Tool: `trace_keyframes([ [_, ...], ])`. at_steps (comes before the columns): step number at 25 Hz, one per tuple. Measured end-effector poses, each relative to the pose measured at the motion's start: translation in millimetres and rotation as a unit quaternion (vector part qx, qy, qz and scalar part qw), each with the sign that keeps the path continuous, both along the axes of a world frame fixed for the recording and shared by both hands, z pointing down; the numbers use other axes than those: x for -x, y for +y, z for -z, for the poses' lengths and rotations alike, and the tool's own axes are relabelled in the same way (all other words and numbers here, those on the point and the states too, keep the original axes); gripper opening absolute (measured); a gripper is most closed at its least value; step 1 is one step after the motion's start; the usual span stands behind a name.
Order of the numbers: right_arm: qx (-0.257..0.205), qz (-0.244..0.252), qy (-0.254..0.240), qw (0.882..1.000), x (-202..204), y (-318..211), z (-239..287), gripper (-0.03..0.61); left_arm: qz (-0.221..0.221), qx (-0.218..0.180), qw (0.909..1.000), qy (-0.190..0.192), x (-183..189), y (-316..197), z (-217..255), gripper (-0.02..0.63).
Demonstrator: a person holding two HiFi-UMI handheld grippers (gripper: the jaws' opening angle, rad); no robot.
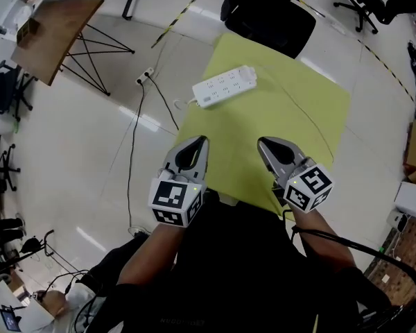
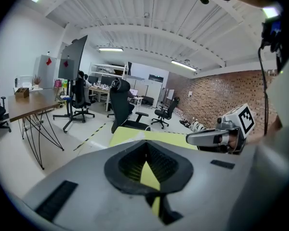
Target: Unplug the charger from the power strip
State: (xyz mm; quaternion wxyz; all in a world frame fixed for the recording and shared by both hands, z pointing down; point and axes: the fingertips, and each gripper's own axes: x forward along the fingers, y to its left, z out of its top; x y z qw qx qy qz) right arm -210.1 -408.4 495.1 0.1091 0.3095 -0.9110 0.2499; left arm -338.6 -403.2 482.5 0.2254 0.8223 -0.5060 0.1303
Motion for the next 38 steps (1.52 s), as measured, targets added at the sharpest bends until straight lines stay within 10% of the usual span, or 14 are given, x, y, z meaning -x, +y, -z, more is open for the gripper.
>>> trace_keyframes([
  [19,0.044,-0.122,0.100,0.987,23.9,-130.5,-114.3,0.006,-0.106,0.071,0.9916,-0.019,52.1,-88.8,-115.2,0.006],
  [29,0.053,-0.177,0.161,0.969,-10.5,-194.6,-161.3,0.170,-0.156,0.099,0.9826,-0.013,37.2,-87.6,-144.7,0.006],
  [38,0.036,-0.174,0.182,0.967,-2.1,-227.3,-171.9,0.171,-0.141,0.102,0.9847,0.000,47.2,-86.3,-150.8,0.006],
])
